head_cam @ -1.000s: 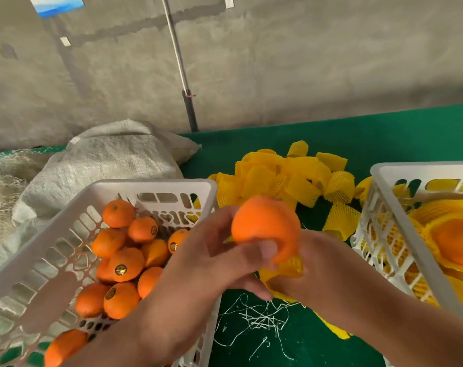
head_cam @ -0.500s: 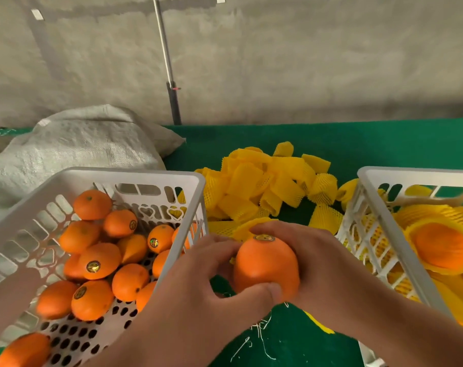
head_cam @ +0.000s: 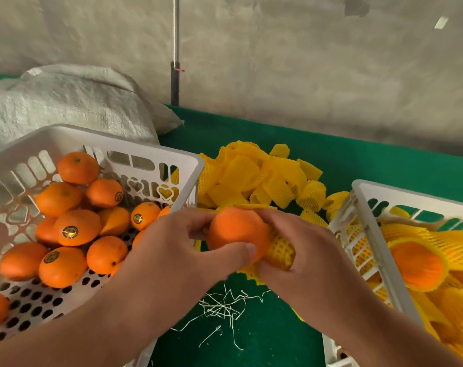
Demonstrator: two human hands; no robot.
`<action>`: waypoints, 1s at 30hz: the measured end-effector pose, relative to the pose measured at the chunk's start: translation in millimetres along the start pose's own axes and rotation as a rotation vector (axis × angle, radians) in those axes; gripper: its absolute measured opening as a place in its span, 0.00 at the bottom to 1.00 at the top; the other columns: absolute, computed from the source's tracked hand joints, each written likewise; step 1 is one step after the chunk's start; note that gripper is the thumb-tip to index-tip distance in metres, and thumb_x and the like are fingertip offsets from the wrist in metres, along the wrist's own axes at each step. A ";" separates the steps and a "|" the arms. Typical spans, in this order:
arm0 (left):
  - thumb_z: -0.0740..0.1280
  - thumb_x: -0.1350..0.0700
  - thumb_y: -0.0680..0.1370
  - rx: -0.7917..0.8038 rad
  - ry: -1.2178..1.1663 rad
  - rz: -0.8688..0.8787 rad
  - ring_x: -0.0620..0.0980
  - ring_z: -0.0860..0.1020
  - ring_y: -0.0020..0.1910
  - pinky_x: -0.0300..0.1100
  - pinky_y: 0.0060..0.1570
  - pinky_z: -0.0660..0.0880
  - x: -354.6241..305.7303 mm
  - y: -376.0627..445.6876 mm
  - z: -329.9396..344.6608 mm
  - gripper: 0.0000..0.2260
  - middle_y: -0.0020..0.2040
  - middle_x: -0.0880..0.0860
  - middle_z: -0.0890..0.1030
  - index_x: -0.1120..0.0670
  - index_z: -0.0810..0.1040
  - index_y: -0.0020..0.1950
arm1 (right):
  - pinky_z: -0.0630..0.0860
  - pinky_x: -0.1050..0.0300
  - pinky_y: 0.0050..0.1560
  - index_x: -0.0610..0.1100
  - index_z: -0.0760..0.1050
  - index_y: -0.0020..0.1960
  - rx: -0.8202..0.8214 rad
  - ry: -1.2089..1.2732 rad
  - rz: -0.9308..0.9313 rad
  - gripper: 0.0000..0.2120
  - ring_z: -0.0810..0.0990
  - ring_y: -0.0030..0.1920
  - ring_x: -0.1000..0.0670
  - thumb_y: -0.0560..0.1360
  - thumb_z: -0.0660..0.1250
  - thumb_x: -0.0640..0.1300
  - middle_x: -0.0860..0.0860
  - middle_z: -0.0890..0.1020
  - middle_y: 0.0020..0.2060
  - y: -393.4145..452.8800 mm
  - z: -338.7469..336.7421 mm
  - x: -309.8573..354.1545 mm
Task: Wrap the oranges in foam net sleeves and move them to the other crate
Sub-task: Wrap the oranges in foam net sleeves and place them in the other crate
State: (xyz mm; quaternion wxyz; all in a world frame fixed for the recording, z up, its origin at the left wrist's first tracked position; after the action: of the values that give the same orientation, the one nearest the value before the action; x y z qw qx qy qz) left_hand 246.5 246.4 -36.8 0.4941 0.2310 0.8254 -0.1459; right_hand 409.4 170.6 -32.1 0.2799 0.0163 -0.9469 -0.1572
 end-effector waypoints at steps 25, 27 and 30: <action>0.68 0.22 0.55 -0.233 0.214 0.054 0.35 0.78 0.46 0.30 0.39 0.73 -11.5 -8.3 -15.0 0.36 0.49 0.35 0.78 0.37 0.78 0.58 | 0.76 0.76 0.50 0.66 0.63 0.77 0.032 -0.002 -0.011 0.41 0.78 0.56 0.68 0.68 0.71 0.73 0.72 0.77 0.60 -1.6 1.3 22.5; 0.70 0.24 0.57 -0.219 0.307 0.103 0.34 0.74 0.50 0.28 0.42 0.69 -15.0 -8.8 -11.9 0.38 0.54 0.35 0.75 0.40 0.78 0.63 | 0.71 0.80 0.51 0.63 0.62 0.78 0.006 -0.037 0.001 0.42 0.75 0.58 0.71 0.69 0.69 0.74 0.75 0.75 0.56 -1.4 -1.7 23.7; 0.70 0.26 0.60 -0.200 0.400 0.179 0.34 0.72 0.51 0.27 0.42 0.67 -19.1 -9.7 -8.4 0.35 0.57 0.35 0.71 0.40 0.77 0.63 | 0.66 0.84 0.51 0.61 0.62 0.79 -0.012 -0.055 0.000 0.40 0.70 0.59 0.78 0.71 0.69 0.70 0.80 0.68 0.56 -1.6 -4.0 26.6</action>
State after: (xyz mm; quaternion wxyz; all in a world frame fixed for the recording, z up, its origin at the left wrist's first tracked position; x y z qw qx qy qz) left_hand 242.8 237.6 -15.8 0.3522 0.2775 0.8933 0.0296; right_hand 389.0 164.8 -15.5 0.2541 0.0101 -0.9532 -0.1634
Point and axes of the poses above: each hand's wrist, its own y-axis towards the middle knuckle, its own z-axis out of the palm, x = y × z, the point moved 7 cm from there along y, towards the middle knuckle
